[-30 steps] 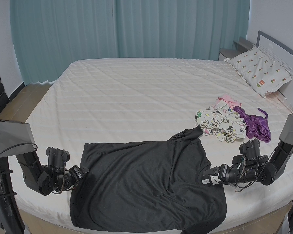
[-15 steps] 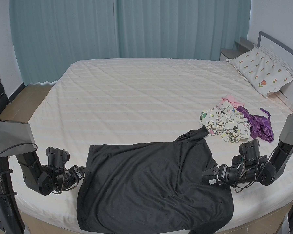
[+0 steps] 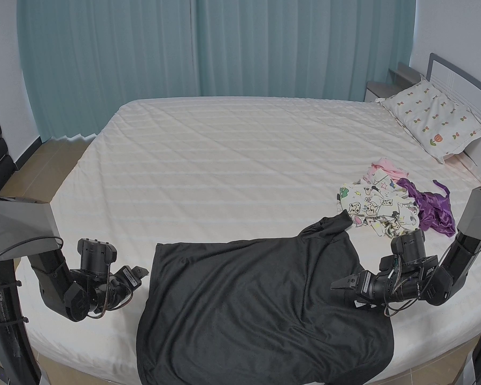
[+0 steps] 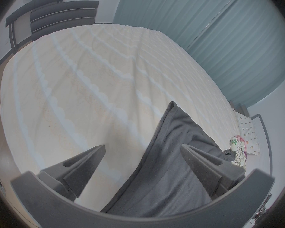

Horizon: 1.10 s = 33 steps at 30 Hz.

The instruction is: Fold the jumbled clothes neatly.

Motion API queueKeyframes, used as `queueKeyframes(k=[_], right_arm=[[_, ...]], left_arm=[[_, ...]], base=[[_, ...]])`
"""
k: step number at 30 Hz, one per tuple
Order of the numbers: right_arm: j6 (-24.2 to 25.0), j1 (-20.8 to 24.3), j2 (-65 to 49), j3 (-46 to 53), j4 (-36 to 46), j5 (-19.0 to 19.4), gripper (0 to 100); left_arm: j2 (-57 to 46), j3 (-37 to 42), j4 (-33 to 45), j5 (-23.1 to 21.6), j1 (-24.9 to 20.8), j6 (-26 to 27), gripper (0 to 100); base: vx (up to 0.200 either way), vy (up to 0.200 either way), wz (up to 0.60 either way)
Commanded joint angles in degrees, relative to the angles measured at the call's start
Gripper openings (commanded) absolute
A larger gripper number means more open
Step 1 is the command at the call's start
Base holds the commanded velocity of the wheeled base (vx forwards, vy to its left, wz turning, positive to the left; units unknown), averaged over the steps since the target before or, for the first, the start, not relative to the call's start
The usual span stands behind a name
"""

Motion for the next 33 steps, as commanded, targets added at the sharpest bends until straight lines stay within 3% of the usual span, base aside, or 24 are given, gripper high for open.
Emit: queueKeyframes(k=[1, 10, 20, 30, 31, 33], right_arm=[[0.01, 0.29, 0.11, 0.03, -0.05, 0.03, 100], [0.01, 0.64, 0.11, 0.11, -0.05, 0.03, 100], [0.01, 0.73, 0.11, 0.64, -0.75, -0.05, 100], [0.01, 0.91, 0.20, 0.46, -0.84, 0.03, 100], [0.01, 0.91, 0.20, 0.46, -0.84, 0.03, 100], [0.01, 0.91, 0.20, 0.46, -0.84, 0.03, 100]], left_arm=[[-0.06, 0.04, -0.09, 0.08, -0.94, -0.04, 100], [0.29, -3.92, -1.06, 0.25, -1.73, -0.04, 100], [9.87, -17.63, 0.00, 0.34, -1.73, 1.01, 100], [14.97, -25.19, 3.51, 0.69, -3.14, 6.20, 100], [15.05, -25.36, 3.60, 0.69, -3.23, 6.46, 0], [15.32, -25.45, 3.60, 0.87, -3.23, 7.52, 0]], base=[[0.200, 0.000, 0.00], [0.044, 0.000, 0.00], [0.000, 0.000, 0.00], [0.000, 0.000, 0.00], [0.000, 0.000, 0.00], [0.000, 0.000, 0.00]])
